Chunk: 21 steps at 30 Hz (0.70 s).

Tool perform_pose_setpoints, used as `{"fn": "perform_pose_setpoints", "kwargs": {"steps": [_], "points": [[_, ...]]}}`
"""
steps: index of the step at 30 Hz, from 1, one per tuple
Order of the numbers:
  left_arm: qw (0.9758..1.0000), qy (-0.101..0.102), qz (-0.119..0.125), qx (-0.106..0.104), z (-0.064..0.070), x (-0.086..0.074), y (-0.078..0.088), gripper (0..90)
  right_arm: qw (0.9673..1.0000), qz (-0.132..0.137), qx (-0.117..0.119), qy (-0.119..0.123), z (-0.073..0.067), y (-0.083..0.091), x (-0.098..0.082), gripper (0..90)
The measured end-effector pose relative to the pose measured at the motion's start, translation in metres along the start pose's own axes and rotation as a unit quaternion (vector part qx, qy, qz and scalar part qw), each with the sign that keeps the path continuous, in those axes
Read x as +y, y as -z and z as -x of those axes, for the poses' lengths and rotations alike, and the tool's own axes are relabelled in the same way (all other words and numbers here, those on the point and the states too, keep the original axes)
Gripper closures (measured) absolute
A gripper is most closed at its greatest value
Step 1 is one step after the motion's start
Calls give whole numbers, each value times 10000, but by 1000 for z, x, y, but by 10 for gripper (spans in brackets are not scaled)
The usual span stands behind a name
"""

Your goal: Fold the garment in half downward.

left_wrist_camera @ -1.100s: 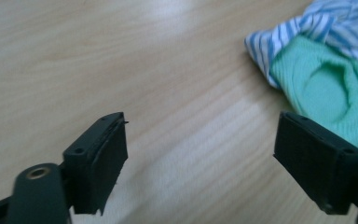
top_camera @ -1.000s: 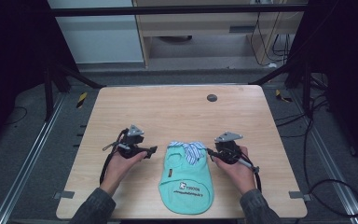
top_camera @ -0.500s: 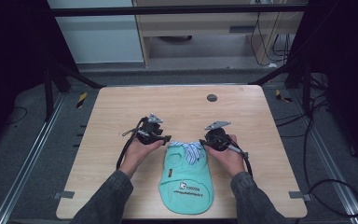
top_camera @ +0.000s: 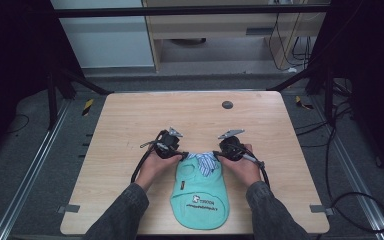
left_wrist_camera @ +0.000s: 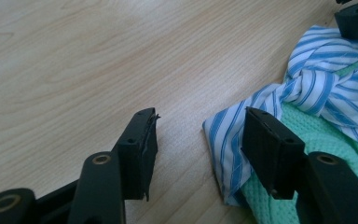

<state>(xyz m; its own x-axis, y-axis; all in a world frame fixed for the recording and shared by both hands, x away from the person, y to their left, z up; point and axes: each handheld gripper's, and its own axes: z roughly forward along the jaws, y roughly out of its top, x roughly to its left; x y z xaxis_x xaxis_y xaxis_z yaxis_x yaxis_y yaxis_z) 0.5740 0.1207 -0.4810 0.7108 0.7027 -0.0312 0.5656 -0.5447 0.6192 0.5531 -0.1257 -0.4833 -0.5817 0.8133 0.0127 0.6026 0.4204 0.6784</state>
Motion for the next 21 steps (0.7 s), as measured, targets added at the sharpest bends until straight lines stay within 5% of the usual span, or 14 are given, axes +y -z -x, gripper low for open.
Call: {"fn": "perform_pose_setpoints", "kwargs": {"steps": [11, 21], "points": [[10000, -74, 19, -44, 4, -5, -4, 479, 9997, -187, 131, -72, -3, -9, -1, 556], [9990, -226, -18, -386, 10, -4, -3, 789, 9985, -381, 388, 109, -7, -8, 2, 725]]}}
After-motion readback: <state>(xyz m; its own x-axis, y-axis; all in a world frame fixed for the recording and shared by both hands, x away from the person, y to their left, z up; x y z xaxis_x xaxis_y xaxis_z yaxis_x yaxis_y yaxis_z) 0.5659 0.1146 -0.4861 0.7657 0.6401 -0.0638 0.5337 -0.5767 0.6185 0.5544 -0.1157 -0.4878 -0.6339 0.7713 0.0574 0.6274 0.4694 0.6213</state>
